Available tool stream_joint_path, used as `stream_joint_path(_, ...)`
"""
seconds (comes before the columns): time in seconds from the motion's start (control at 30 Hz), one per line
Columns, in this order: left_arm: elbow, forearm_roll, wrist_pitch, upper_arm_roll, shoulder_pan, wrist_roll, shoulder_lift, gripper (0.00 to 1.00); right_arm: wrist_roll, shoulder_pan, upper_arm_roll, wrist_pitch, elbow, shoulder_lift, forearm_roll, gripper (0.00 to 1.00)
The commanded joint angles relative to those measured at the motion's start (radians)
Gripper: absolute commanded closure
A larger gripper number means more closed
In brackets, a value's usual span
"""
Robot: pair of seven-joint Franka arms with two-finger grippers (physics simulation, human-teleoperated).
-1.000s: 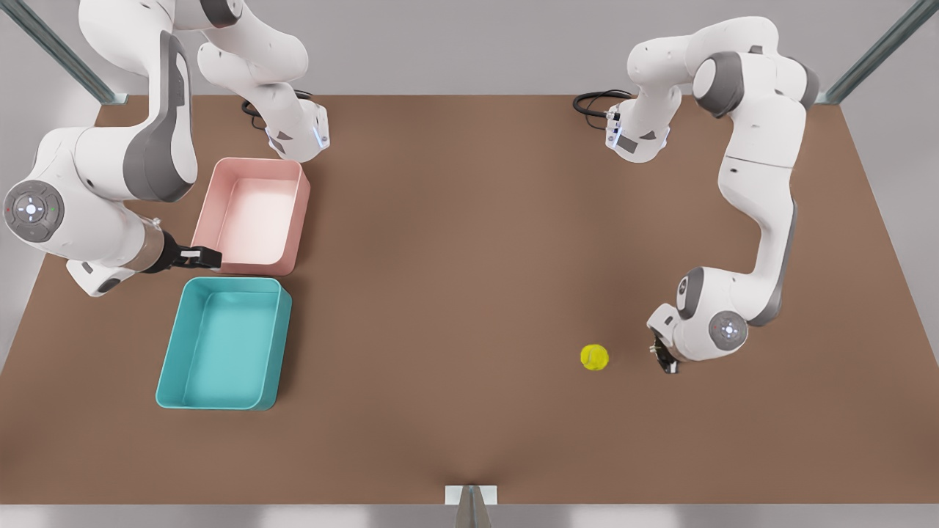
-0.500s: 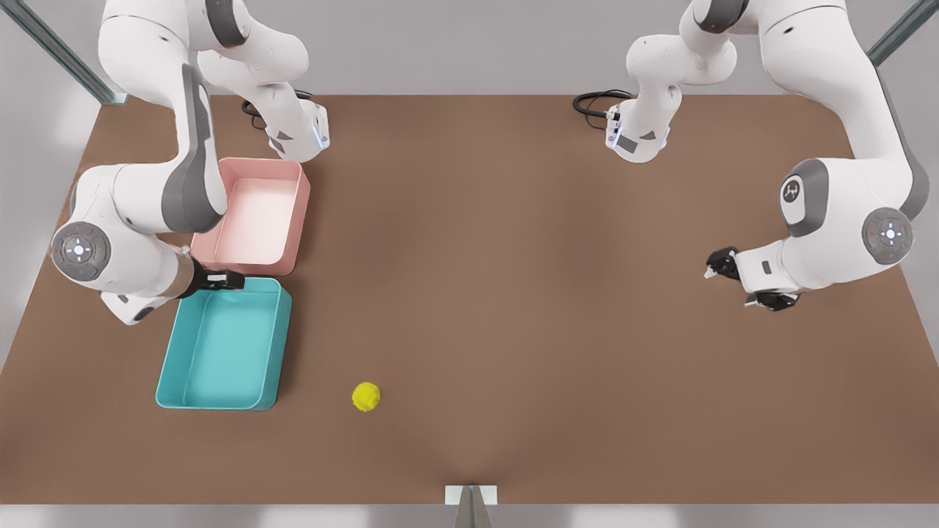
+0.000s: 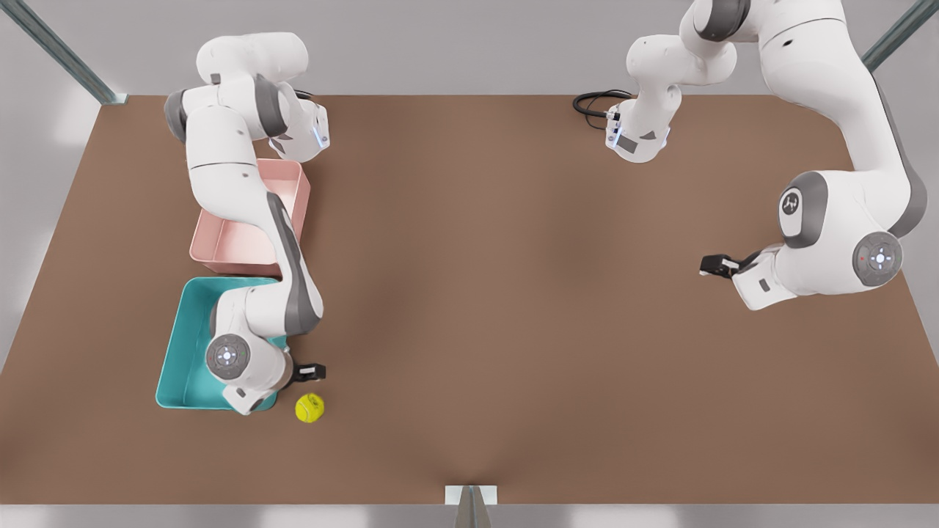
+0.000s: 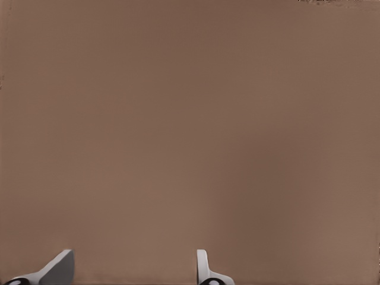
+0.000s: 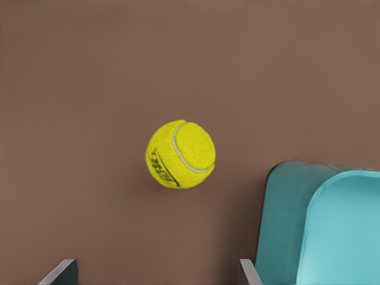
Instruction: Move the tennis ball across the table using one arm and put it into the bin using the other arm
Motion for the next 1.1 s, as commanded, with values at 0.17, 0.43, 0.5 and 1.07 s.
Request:
stream_joint_path(0.17, 0.001, 0.002, -0.001, 0.0, 0.0, -0.251, 0.009, 0.0, 0.003, 0.009, -0.012, 0.173, 0.041, 0.073, 0.001, 0.0)
stream_joint_path(0.43, 0.001, 0.002, -0.001, 0.0, 0.0, -0.251, 0.009, 0.0, 0.0, 0.001, -0.02, 0.235, 0.042, 0.128, -0.002, 0.0)
stream_joint_path(0.5, 0.001, 0.001, -0.003, 0.0, 0.0, -0.251, 0.009, 0.0, -0.006, 0.0, -0.02, 0.258, 0.047, 0.139, -0.002, 0.0)
stream_joint_path(1.07, 0.001, 0.001, -0.003, 0.0, 0.0, -0.253, 0.021, 0.0, -0.01, -0.008, -0.023, 0.339, 0.047, 0.208, -0.005, 0.0)
